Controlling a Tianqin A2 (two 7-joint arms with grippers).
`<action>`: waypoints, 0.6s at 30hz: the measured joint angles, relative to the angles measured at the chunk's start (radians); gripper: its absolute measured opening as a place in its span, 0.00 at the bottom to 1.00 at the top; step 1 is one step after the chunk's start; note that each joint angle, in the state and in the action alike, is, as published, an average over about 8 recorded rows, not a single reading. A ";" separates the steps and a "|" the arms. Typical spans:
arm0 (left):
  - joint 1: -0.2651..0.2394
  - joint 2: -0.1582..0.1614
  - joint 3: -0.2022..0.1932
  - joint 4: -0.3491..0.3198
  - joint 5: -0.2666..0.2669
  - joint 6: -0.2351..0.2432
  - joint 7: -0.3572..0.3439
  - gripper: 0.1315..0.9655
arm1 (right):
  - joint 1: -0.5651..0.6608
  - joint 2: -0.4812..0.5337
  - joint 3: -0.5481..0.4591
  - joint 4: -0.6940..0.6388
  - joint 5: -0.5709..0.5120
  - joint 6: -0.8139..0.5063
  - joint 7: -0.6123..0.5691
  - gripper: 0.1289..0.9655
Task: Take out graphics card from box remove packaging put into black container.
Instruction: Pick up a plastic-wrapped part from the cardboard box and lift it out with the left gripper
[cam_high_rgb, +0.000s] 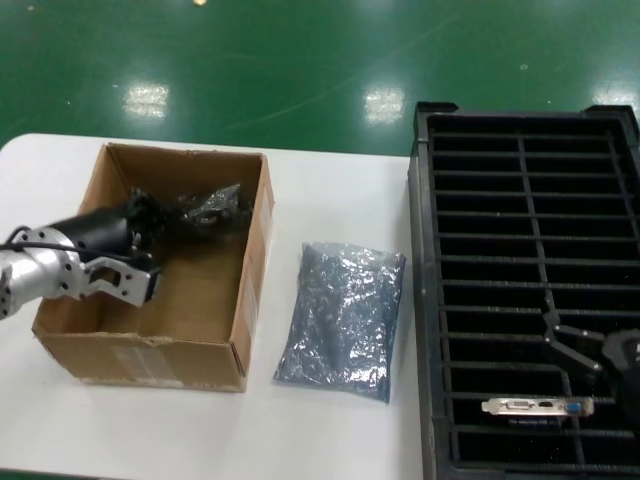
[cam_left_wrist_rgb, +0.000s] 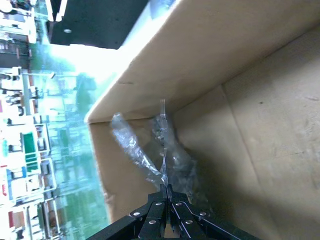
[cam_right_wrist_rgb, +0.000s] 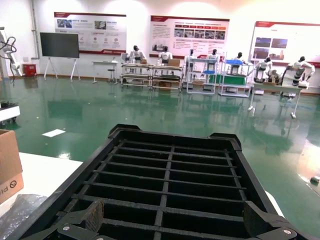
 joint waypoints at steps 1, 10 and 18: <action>0.009 -0.009 0.003 -0.025 0.004 0.001 -0.019 0.01 | 0.000 0.000 0.000 0.000 0.000 0.000 0.000 1.00; 0.087 -0.090 0.018 -0.241 0.030 0.012 -0.169 0.01 | 0.000 0.000 0.000 0.000 0.000 0.000 0.000 1.00; 0.145 -0.154 0.006 -0.380 0.032 0.009 -0.250 0.01 | 0.000 0.000 0.000 0.000 0.000 0.000 0.000 1.00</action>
